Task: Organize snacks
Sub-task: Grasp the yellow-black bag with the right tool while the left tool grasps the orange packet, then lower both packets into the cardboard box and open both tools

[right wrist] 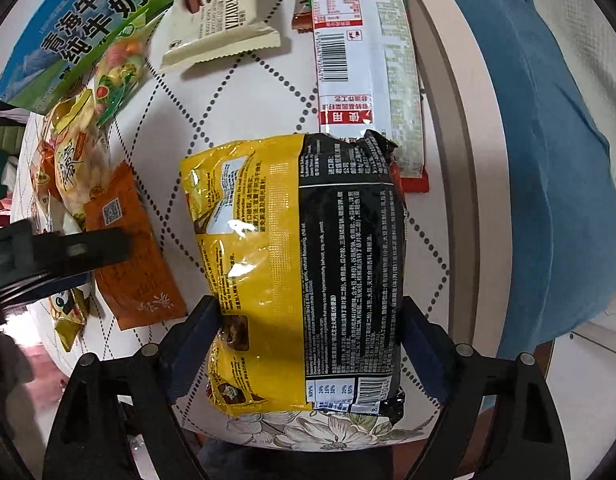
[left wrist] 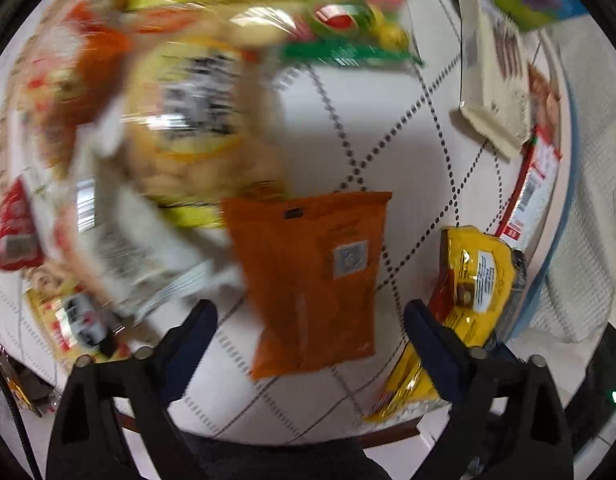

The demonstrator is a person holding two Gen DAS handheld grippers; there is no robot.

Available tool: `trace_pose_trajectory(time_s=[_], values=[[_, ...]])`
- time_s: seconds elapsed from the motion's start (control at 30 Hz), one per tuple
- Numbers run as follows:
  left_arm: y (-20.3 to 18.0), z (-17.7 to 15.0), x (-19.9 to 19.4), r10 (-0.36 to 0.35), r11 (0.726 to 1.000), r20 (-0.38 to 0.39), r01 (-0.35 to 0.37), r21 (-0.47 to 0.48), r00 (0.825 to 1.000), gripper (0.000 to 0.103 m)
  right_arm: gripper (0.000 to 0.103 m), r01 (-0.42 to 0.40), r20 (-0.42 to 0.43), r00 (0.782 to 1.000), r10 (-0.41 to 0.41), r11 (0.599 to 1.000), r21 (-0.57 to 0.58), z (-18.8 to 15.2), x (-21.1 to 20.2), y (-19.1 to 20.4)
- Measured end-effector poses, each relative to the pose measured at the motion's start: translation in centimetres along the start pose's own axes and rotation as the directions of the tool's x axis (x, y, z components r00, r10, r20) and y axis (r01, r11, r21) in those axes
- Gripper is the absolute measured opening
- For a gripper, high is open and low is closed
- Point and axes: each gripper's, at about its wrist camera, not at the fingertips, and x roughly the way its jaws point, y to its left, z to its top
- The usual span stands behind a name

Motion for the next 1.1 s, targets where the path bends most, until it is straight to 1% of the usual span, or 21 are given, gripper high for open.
trace_pose_trajectory(time_s=[0.03, 0.07, 0.13, 0.23, 0.27, 0.3, 0.37, 0.43, 0.53, 0.63, 0.67, 0.73, 0.87, 0.9, 0.97, 1.0, 1.07, 1.1], values=[[-0.2, 0.1, 0.5, 0.012, 1.000, -0.004, -0.012, 0.004, 1.000, 0.072, 0.091, -0.002, 0.000, 1.000, 0.002, 1.000, -0.006, 0.1, 0.0, 0.1], [-0.3, 0.2, 0.8, 0.020, 1.000, -0.006, -0.020, 0.009, 1.000, 0.066, 0.091, -0.004, 0.001, 1.000, 0.004, 1.000, -0.015, -0.1, 0.1, -0.4], [-0.1, -0.3, 1.1, 0.032, 0.999, 0.004, -0.032, 0.025, 0.999, 0.062, 0.092, -0.005, -0.010, 1.000, 0.005, 1.000, -0.016, -0.1, 0.4, -0.3], [0.6, -1.9, 0.8, 0.058, 0.996, 0.026, -0.059, 0.064, 0.998, 0.059, 0.093, -0.012, -0.031, 0.999, 0.012, 1.000, 0.001, 0.7, 1.3, -0.9], [1.1, -2.4, 0.7, 0.066, 0.995, 0.026, -0.067, 0.071, 0.997, 0.058, 0.094, -0.013, -0.035, 0.999, 0.013, 1.000, 0.004, 0.7, 1.9, -1.0], [1.7, -3.5, 0.9, 0.071, 0.994, 0.024, -0.072, 0.079, 0.997, 0.058, 0.094, -0.008, -0.045, 0.999, 0.009, 1.000, 0.007, 2.0, 2.2, -0.8], [2.6, -4.7, 1.3, 0.075, 0.994, 0.019, -0.076, 0.080, 0.997, 0.058, 0.094, 0.001, -0.049, 0.999, -0.001, 1.000, 0.008, 2.4, 3.2, -0.8], [3.8, -5.6, 1.6, 0.066, 0.995, 0.019, -0.067, 0.070, 0.998, 0.057, 0.090, 0.018, -0.043, 0.999, -0.018, 1.000, 0.010, 2.6, 4.0, -0.7], [5.0, -7.2, 0.3, 0.047, 0.996, 0.040, -0.049, 0.073, 0.998, 0.055, 0.087, 0.048, -0.014, 0.999, -0.048, 0.999, 0.002, 2.1, 4.2, -0.3], [5.6, -8.9, -1.8, 0.019, 0.995, 0.062, -0.025, 0.097, 0.998, 0.053, 0.087, 0.059, 0.014, 0.998, -0.059, 0.998, 0.001, 1.3, 3.9, 0.3], [6.1, -9.4, -1.9, 0.010, 0.994, 0.068, -0.017, 0.105, 0.998, 0.053, 0.087, 0.064, 0.025, 0.998, -0.064, 0.998, 0.001, 1.0, 3.7, 0.5], [7.1, -11.0, -3.7, -0.008, 0.992, 0.091, -0.004, 0.123, 0.996, 0.053, 0.087, 0.070, 0.045, 0.997, -0.070, 0.998, 0.004, 0.3, 3.0, 0.8], [8.8, -13.7, -7.6, -0.062, 0.987, 0.130, 0.041, 0.159, 0.990, 0.053, 0.087, 0.049, 0.088, 0.995, -0.051, 0.998, 0.028, -1.3, 1.3, 1.7], [9.2, -14.5, -9.2, -0.075, 0.984, 0.156, 0.047, 0.174, 0.985, 0.053, 0.087, 0.044, 0.100, 0.994, -0.046, 0.999, 0.028, -1.4, 0.8, 2.0], [9.9, -15.5, -11.6, -0.099, 0.979, 0.183, 0.064, 0.192, 0.978, 0.053, 0.087, 0.025, 0.132, 0.991, -0.029, 0.999, 0.033, -1.6, -0.7, 2.5], [10.3, -16.0, -13.6, -0.119, 0.977, 0.203, 0.078, 0.199, 0.972, 0.053, 0.087, 0.011, 0.147, 0.989, -0.016, 0.999, 0.035, -1.7, -1.5, 2.8], [10.9, -16.0, -16.5, -0.141, 0.973, 0.231, 0.092, 0.211, 0.963, 0.053, 0.087, -0.022, 0.177, 0.984, 0.016, 0.999, 0.034, -1.2, -3.4, 3.6], [10.9, -15.1, -18.5, -0.154, 0.971, 0.246, 0.101, 0.218, 0.957, 0.053, 0.087, -0.037, 0.194, 0.981, 0.031, 0.999, 0.028, -0.5, -4.7, 4.5]])
